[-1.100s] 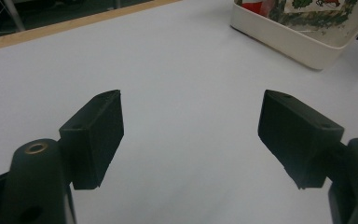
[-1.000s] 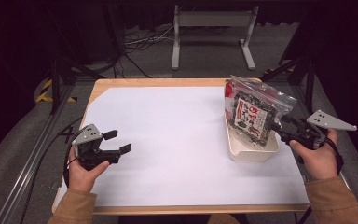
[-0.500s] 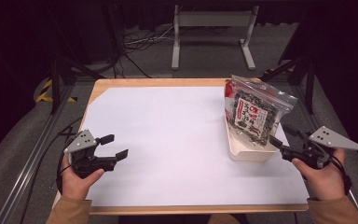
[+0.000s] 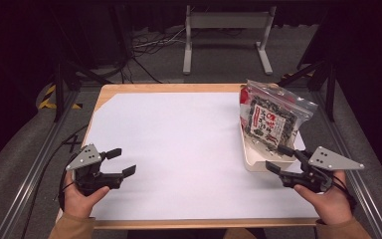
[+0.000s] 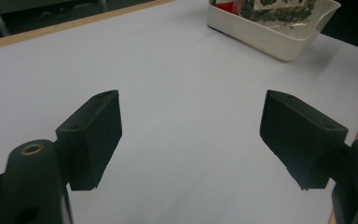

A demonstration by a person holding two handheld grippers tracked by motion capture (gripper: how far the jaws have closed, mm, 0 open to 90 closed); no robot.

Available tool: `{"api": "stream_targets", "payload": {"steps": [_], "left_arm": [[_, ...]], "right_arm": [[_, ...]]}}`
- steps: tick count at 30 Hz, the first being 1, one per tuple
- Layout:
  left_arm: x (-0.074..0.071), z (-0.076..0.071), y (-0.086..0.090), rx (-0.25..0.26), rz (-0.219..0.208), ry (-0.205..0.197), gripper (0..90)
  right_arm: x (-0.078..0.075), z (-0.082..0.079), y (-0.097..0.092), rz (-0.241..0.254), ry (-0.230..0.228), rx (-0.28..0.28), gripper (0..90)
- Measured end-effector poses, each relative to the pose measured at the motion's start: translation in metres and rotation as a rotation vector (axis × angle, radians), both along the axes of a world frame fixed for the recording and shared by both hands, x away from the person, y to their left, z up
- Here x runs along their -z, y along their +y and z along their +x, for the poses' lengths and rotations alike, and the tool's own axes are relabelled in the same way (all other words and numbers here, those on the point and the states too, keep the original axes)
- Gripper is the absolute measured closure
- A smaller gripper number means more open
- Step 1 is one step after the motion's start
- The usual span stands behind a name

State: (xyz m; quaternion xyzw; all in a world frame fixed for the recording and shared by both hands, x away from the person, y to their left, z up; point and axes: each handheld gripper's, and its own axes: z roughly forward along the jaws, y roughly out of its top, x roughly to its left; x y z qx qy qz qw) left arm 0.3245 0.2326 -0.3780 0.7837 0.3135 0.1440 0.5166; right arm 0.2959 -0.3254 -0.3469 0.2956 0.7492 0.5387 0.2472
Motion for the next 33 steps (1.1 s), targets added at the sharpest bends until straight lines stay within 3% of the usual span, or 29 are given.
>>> {"api": "stream_targets", "payload": {"steps": [4, 7, 15, 22, 33], "left_arm": [[0.003, -0.002, 0.002, 0.011, -0.004, -0.007, 21.4], [0.005, -0.004, 0.003, 0.016, -0.01, -0.019, 21.5], [0.01, -0.007, 0.004, 0.023, -0.024, -0.018, 21.4], [0.015, -0.007, 0.005, 0.003, -0.012, -0.038, 21.4], [0.025, -0.006, 0.004, -0.006, -0.021, -0.013, 21.0]], "right_arm": [[0.01, 0.005, 0.013, -0.01, 0.011, -0.046, 33.2], [0.016, 0.007, 0.021, 0.021, 0.009, -0.06, 33.4], [0.035, 0.012, 0.043, 0.01, 0.025, -0.145, 32.7], [0.056, 0.014, 0.05, -0.001, 0.04, -0.136, 32.7], [0.078, 0.019, 0.059, 0.004, 0.056, -0.133, 31.9]]}}
